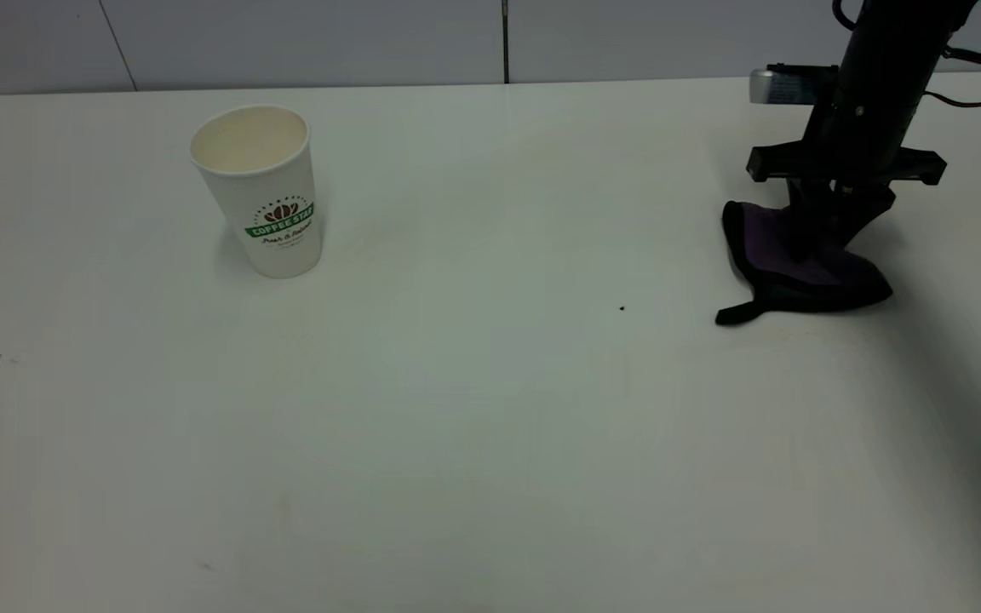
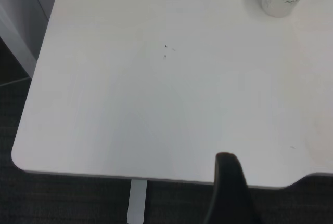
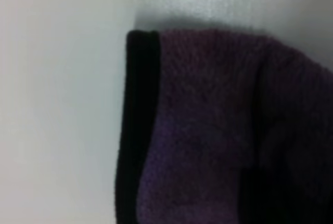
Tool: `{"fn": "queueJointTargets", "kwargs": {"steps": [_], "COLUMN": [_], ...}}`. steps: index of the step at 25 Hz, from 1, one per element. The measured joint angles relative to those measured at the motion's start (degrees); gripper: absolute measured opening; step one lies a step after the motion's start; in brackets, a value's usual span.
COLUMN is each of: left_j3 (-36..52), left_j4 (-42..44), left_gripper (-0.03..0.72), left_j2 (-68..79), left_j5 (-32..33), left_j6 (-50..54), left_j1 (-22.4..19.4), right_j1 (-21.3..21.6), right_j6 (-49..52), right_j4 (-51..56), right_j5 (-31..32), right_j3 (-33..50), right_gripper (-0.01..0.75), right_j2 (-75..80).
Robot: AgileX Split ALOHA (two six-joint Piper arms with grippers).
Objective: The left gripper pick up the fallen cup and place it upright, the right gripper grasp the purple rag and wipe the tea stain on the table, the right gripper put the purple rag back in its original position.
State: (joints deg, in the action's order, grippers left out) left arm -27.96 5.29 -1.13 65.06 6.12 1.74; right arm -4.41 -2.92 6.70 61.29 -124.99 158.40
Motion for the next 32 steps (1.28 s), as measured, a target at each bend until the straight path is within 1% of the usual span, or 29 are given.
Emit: {"fn": "queueJointTargets", "kwargs": {"steps": [4, 5, 6, 10, 12, 17, 20, 23, 25, 28, 32], "left_j3": [0.0, 0.0, 0.0, 0.0, 0.0, 0.0, 0.0, 0.0, 0.0, 0.0, 0.0], "left_j4": [0.0, 0.0, 0.0, 0.0, 0.0, 0.0, 0.0, 0.0, 0.0, 0.0, 0.0], "left_gripper": [0.514, 0.514, 0.514, 0.514, 0.514, 0.514, 0.514, 0.514, 0.514, 0.514, 0.514], "left_j2": [0.0, 0.0, 0.0, 0.0, 0.0, 0.0, 0.0, 0.0, 0.0, 0.0, 0.0], "left_j5": [0.0, 0.0, 0.0, 0.0, 0.0, 0.0, 0.0, 0.0, 0.0, 0.0, 0.0], "left_j6": [0.0, 0.0, 0.0, 0.0, 0.0, 0.0, 0.0, 0.0, 0.0, 0.0, 0.0], "left_j1": [0.0, 0.0, 0.0, 0.0, 0.0, 0.0, 0.0, 0.0, 0.0, 0.0, 0.0], "right_j1": [0.0, 0.0, 0.0, 0.0, 0.0, -0.3, -2.0, -5.3, -7.9, -10.9, -11.9], "right_j6": [0.0, 0.1, 0.2, 0.5, 0.5, -0.4, -2.9, -3.7, -3.9, -3.6, -3.4], "right_j4": [-3.6, -4.2, -4.6, -5.3, -5.1, -2.5, -2.7, -5.0, -7.2, -9.7, -10.4], "right_j5": [2.0, 2.6, 3.5, 7.5, 7.7, 8.3, 8.5, 8.8, 8.8, 8.9, 9.2], "right_j3": [-2.8, -3.5, -4.4, -9.5, -12.6, -13.5, -13.5, -13.3, -11.6, -4.7, 9.2], "right_gripper": [0.617, 0.671, 0.7, 0.729, 0.729, 0.729, 0.729, 0.729, 0.729, 0.729, 0.729], "right_j2": [0.6, 0.7, 0.7, 0.8, 0.6, -4.2, -9.2, -15.2, -20.4, -29.1, -41.9]}}
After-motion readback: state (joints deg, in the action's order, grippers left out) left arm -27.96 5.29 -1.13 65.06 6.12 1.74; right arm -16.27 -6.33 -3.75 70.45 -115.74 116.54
